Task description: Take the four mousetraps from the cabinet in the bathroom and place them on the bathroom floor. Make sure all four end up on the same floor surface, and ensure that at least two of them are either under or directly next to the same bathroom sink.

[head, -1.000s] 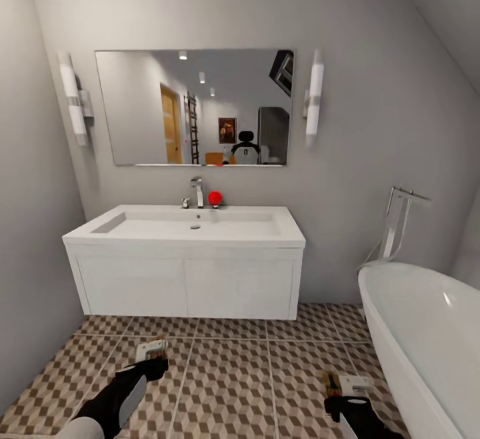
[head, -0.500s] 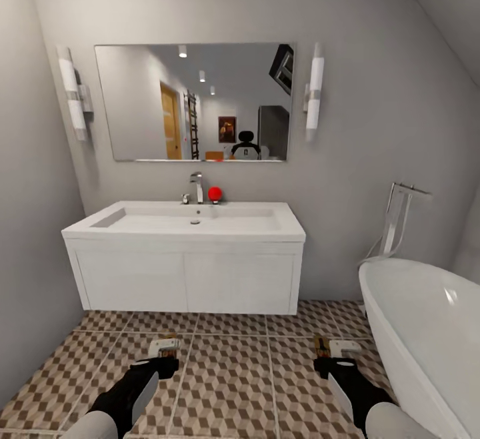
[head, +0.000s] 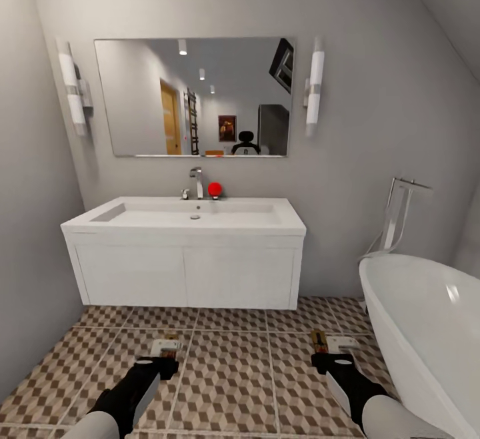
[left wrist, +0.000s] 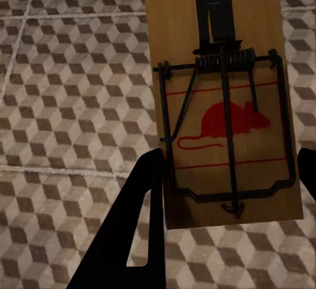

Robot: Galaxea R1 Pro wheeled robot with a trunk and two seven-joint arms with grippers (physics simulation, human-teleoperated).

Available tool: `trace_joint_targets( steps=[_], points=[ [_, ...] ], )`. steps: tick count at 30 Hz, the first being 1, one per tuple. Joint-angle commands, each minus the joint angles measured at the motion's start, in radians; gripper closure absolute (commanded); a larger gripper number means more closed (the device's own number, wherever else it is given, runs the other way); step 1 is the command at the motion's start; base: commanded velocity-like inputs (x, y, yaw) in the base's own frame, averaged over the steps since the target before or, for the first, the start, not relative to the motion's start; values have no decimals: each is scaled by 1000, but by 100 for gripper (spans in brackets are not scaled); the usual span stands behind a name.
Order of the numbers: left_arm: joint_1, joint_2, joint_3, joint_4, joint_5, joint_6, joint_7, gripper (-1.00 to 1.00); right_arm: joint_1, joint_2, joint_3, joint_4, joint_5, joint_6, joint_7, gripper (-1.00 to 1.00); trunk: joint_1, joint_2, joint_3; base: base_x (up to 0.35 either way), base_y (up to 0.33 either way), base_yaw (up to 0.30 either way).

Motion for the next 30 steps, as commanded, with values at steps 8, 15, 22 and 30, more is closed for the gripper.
trace_joint_targets(
  steps=[8,15,22,30],
  points=[
    [1,-17,-4,-2,-41,6,6,100,-25,17,-4,1,3,11,2,100,31,-57,-26,0,0,0],
    [1,-20,-6,-2,-44,6,5,100,-27,16,-3,2,2,14,11,100,57,-106,-48,0,0,0],
    [1,-20,-6,-2,-50,5,5,100,-27,17,-3,5,26,11,20,100,84,-155,-70,0,0,0],
    [1,-19,-6,-20,-63,-14,5,100,-27,13,-2,7,63,3,82,100,115,-211,-95,0,0,0]
  ],
)
